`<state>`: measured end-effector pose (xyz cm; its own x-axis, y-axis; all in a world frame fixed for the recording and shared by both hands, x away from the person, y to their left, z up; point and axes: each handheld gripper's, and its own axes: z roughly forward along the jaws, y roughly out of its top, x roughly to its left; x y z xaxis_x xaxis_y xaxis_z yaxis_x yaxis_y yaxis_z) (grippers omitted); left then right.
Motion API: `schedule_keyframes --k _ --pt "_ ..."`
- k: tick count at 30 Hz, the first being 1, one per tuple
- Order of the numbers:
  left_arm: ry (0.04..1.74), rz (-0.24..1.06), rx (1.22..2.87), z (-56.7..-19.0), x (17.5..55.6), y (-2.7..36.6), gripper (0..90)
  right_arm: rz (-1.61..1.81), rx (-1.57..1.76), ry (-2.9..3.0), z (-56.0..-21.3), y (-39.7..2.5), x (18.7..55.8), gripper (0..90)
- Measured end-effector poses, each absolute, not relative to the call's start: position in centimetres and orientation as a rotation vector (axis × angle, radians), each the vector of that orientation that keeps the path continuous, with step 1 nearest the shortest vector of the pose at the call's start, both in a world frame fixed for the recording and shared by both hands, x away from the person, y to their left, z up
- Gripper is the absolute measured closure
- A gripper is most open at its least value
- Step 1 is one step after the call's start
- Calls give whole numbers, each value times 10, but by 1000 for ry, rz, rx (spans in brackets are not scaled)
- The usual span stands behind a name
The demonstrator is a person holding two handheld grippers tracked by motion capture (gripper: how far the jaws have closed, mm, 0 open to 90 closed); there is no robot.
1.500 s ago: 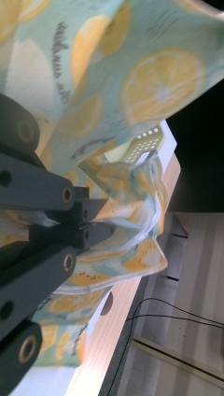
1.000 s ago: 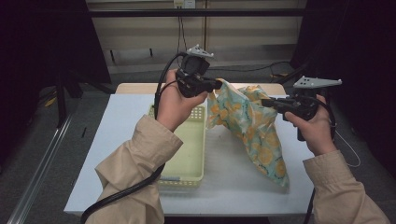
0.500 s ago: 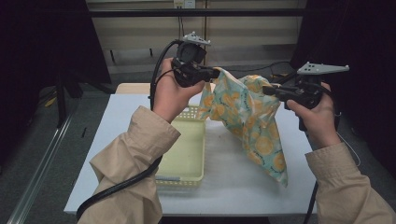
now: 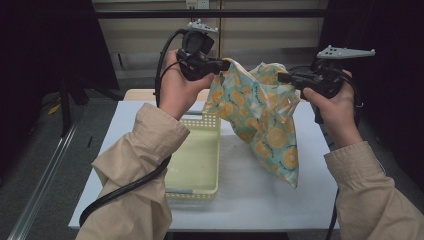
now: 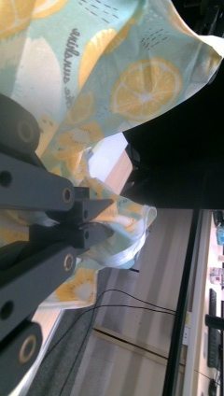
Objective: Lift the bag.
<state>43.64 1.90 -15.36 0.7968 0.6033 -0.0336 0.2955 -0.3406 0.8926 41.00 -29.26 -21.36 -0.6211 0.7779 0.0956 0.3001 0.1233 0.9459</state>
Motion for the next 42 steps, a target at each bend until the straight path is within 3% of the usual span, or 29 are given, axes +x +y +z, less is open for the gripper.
schedule_keyframes --k 20,26,30,37,42 --pt "700 199 1998 -195 436 36 886 1520 1056 2080 -242 -281 406 898" --pt "703 167 2012 -204 435 39 825 1523 1061 2099 -248 -276 406 878" --pt "733 151 2009 -209 435 42 691 1518 1081 2103 -251 -274 406 773" --pt "791 163 1998 -219 438 52 535 1493 1142 2082 -252 -271 403 417" --pt "834 175 1995 -229 441 61 518 1473 1177 2065 -253 -274 402 311"
